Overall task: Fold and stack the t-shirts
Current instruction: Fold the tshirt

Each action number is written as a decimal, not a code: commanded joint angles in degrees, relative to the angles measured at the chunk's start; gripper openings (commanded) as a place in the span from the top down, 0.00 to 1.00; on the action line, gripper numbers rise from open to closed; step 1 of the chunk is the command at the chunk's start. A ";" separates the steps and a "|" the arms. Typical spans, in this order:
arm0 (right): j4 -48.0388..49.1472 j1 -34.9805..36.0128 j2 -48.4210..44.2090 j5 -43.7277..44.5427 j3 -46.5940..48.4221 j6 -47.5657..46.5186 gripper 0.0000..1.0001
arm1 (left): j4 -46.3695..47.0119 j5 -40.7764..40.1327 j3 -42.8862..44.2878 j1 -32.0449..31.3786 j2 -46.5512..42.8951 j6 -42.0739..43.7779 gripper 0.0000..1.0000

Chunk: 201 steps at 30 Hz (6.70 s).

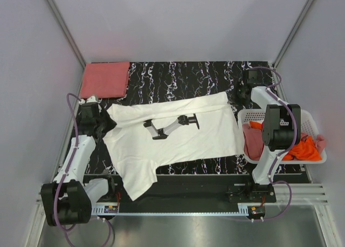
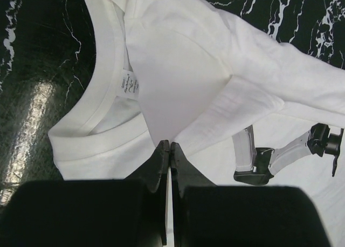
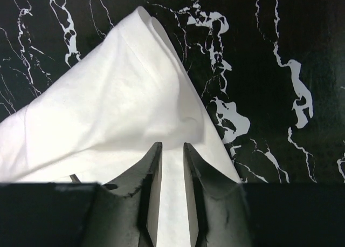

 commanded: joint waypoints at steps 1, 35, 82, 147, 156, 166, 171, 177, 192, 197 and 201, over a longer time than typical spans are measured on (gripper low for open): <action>-2.40 0.01 -2.23 0.57 2.17 -1.10 0.69 | 1.69 4.40 -0.70 0.23 2.30 -1.01 1.00; -35.90 11.09 6.38 26.58 16.94 53.12 0.71 | -0.86 0.46 -5.53 -4.60 -3.94 1.27 1.00; -33.69 11.00 14.73 31.15 20.37 53.21 0.66 | -9.74 -14.22 -6.94 -21.12 -10.97 -14.29 1.00; -13.87 10.82 -1.17 15.81 16.69 18.42 0.68 | 0.87 3.34 22.07 4.18 26.55 1.62 0.49; -6.18 10.82 6.46 5.06 18.69 11.38 0.71 | 4.05 -0.25 23.73 6.21 36.13 3.38 0.41; -5.39 10.30 13.76 6.10 20.11 9.87 0.73 | 8.89 2.57 24.96 7.70 42.46 4.96 0.67; -5.39 7.49 16.49 5.92 18.17 12.87 0.76 | 9.16 2.92 26.19 9.20 45.10 5.23 0.91; -5.48 6.96 16.67 7.07 18.00 13.05 0.76 | 8.28 3.54 28.21 9.99 49.23 4.43 0.98; -5.56 6.87 9.12 3.21 18.09 10.15 0.70 | -0.60 -1.22 28.31 8.32 29.49 5.85 0.71; -5.39 8.62 1.14 -0.40 11.51 9.18 0.66 | -1.03 7.64 20.05 5.16 22.96 -1.35 0.71; -4.34 14.07 -6.43 1.00 2.98 7.34 0.63 | -1.65 12.77 11.18 3.32 13.95 -4.62 0.74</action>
